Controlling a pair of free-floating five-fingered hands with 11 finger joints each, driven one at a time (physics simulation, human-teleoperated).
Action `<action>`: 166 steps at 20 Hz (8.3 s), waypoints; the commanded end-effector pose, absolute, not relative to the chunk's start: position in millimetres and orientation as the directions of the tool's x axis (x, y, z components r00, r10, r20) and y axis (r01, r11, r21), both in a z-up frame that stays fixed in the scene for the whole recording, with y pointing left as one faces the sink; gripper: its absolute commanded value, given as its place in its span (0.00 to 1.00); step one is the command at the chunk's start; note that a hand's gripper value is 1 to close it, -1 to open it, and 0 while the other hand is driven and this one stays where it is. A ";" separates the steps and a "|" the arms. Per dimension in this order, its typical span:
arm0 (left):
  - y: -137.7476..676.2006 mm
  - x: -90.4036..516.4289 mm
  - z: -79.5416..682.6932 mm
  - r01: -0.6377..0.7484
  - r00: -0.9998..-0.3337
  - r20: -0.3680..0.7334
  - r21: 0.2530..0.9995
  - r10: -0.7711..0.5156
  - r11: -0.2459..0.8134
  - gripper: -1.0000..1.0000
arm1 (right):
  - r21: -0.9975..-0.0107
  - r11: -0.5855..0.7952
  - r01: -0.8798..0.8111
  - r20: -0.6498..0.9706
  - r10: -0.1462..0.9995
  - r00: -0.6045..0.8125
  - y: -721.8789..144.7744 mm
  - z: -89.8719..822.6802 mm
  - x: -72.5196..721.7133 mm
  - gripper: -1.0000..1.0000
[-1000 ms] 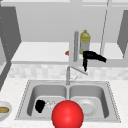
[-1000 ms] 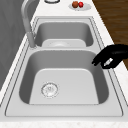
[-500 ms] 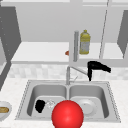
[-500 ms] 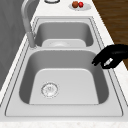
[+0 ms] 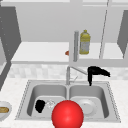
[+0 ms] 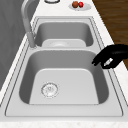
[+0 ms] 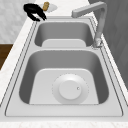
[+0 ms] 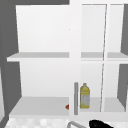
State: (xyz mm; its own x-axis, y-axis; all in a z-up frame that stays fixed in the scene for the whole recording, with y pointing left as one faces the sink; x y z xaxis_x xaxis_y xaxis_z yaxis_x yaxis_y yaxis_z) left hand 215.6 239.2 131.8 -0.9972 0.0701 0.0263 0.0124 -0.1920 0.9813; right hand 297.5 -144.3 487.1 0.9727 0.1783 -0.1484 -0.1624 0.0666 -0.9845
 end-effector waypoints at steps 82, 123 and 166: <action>239.2 215.6 131.8 0.012 -0.997 0.026 0.981 0.070 -0.192 0.50 | -0.973 0.096 -0.210 0.004 0.918 0.397 -300.2 254.8 230.5 0.00; 239.2 215.6 131.8 0.012 -0.997 0.026 0.981 0.070 -0.192 0.50 | -0.921 0.160 -0.354 -0.010 0.901 0.433 -496.6 245.4 272.0 0.00; 239.2 215.6 131.8 0.012 -0.997 0.026 0.981 0.070 -0.192 0.50 | -0.594 0.116 -0.796 -0.280 0.898 0.340 -638.8 186.0 311.2 0.00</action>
